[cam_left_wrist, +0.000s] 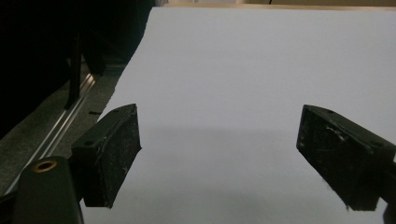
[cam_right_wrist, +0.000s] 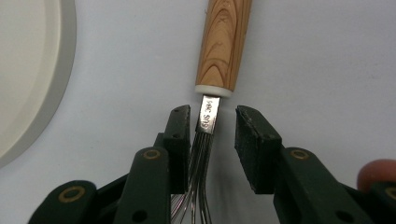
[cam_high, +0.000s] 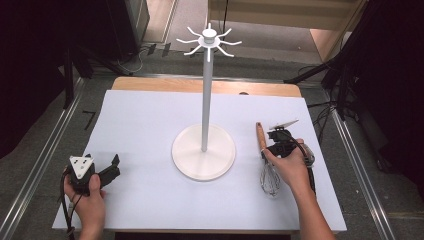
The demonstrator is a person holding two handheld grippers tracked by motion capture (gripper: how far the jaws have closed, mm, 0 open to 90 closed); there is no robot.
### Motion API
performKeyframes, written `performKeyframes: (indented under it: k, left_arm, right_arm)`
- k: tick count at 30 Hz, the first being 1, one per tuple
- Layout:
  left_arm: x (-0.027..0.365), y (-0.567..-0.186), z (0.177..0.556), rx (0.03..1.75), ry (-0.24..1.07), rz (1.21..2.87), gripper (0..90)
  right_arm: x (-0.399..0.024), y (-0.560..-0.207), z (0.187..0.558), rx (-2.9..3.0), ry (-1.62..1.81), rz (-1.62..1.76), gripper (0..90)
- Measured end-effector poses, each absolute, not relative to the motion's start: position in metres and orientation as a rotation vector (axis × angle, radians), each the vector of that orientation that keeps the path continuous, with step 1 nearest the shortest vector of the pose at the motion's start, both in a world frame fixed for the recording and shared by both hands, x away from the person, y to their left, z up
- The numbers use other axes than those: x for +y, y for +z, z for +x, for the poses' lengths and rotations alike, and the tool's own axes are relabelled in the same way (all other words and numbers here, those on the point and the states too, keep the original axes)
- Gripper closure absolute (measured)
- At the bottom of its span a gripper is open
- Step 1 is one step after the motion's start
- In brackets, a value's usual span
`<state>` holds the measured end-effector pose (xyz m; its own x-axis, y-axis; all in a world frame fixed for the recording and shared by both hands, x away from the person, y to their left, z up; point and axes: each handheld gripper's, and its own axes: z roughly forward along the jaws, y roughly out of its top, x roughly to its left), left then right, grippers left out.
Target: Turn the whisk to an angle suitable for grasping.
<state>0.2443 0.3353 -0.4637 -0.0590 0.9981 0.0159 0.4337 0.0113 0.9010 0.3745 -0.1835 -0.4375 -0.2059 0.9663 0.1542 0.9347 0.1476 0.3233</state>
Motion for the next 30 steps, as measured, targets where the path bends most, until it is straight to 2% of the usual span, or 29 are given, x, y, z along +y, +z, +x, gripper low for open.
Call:
performKeyframes:
  k: [10, 17, 30]
  left_arm:
    - [0.335, -0.464, 0.244, 1.579, 1.011, 1.506, 14.4]
    - [0.335, -0.464, 0.244, 1.579, 1.01, 1.511, 14.4]
    - [0.335, -0.464, 0.245, 1.579, 1.002, 1.515, 14.4]
  right_arm:
    - [-0.176, -0.439, 0.377, 2.301, 0.453, 2.008, 71.9]
    - [-0.175, -0.445, 0.38, 2.304, 0.402, 2.032, 81.9]
    - [-0.183, -0.431, 0.372, 2.221, 0.655, 1.942, 82.7]
